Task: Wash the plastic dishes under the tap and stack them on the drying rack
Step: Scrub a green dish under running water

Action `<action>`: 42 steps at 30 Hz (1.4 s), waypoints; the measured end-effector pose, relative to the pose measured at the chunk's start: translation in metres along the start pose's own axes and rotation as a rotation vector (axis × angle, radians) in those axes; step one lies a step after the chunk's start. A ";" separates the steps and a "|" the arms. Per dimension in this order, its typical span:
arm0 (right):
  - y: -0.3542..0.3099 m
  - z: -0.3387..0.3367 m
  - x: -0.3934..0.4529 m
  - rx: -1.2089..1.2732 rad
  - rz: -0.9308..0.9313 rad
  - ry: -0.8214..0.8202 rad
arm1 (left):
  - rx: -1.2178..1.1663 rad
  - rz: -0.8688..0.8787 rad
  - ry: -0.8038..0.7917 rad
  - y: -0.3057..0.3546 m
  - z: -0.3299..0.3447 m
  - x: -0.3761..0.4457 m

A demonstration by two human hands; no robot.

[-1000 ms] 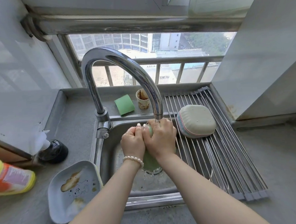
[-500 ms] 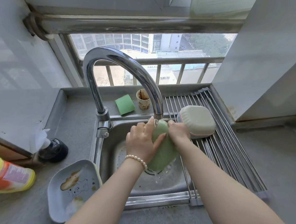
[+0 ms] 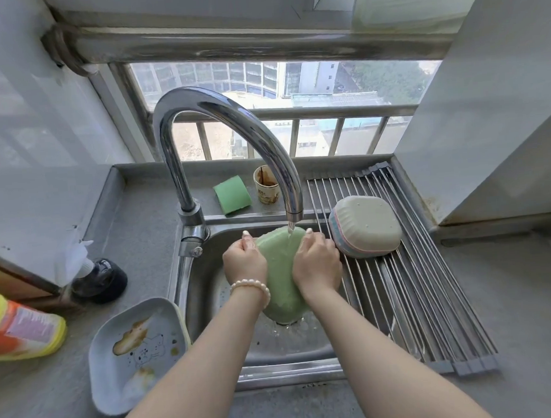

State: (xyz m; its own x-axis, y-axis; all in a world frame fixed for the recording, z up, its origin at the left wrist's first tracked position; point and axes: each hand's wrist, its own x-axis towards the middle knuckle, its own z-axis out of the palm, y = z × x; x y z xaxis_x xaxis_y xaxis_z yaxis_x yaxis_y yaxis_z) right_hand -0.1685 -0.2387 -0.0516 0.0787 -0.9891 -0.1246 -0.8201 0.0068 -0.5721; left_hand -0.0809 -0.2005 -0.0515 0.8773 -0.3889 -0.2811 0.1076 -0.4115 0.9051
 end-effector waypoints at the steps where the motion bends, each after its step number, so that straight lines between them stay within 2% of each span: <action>1: 0.000 0.005 -0.003 -0.041 -0.055 0.011 | 0.013 -0.013 0.000 0.000 0.000 0.000; 4: -0.005 0.016 -0.018 -0.156 -0.196 -0.002 | 0.019 -0.054 -0.005 0.002 -0.002 -0.001; 9: 0.011 0.024 -0.029 -0.269 -0.459 0.076 | -0.019 -0.032 -0.050 0.008 -0.009 0.009; 11: 0.023 0.018 -0.023 -0.224 -0.585 0.056 | 0.007 -0.017 -0.116 0.010 -0.013 0.016; 13: 0.023 0.007 -0.014 -0.120 -0.596 -0.009 | 0.062 0.029 -0.203 0.013 -0.014 0.019; 16: 0.007 -0.006 0.003 -0.061 -0.381 -0.252 | 0.212 0.115 -0.328 0.017 -0.012 0.012; 18: -0.002 -0.015 0.013 -0.026 -0.194 -0.352 | 0.371 0.247 -0.365 0.020 -0.009 0.004; 21: -0.002 -0.023 0.027 0.111 0.040 -0.340 | 0.716 0.601 -0.306 0.018 -0.003 -0.008; 23: 0.005 -0.019 0.031 0.252 0.204 -0.336 | 0.852 0.793 -0.260 0.009 -0.002 -0.012; 26: 0.020 -0.006 0.038 0.540 0.438 -0.328 | 0.866 0.894 -0.266 -0.011 -0.008 -0.012; 28: 0.028 -0.005 0.041 0.735 0.579 -0.336 | 0.772 0.798 -0.301 -0.018 -0.013 -0.011; 31: 0.034 -0.008 0.038 0.887 0.673 -0.320 | 0.468 0.505 -0.372 -0.019 -0.010 -0.013; 33: 0.040 0.000 0.033 0.915 0.690 -0.315 | 0.186 0.267 -0.267 -0.012 -0.002 -0.015; 35: 0.041 0.007 0.029 0.865 0.674 -0.272 | 0.058 0.029 -0.143 0.000 0.002 -0.011; 38: 0.030 -0.008 0.017 0.614 0.484 -0.095 | -0.018 -0.296 -0.093 0.008 0.001 0.002; 40: 0.025 -0.019 0.010 0.402 0.246 -0.009 | -0.069 -0.484 -0.236 0.004 -0.001 0.010; 42: 0.020 -0.025 -0.001 0.248 -0.028 0.073 | -0.081 -0.607 -0.462 -0.007 -0.003 0.015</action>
State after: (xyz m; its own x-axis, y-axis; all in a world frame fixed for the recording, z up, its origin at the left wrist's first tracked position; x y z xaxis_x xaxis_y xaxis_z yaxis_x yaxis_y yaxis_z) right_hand -0.1996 -0.2411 -0.0426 0.0509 -0.9973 -0.0523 -0.6532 0.0064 -0.7572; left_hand -0.0673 -0.2009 -0.0610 0.3708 -0.4261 -0.8252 0.5581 -0.6079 0.5647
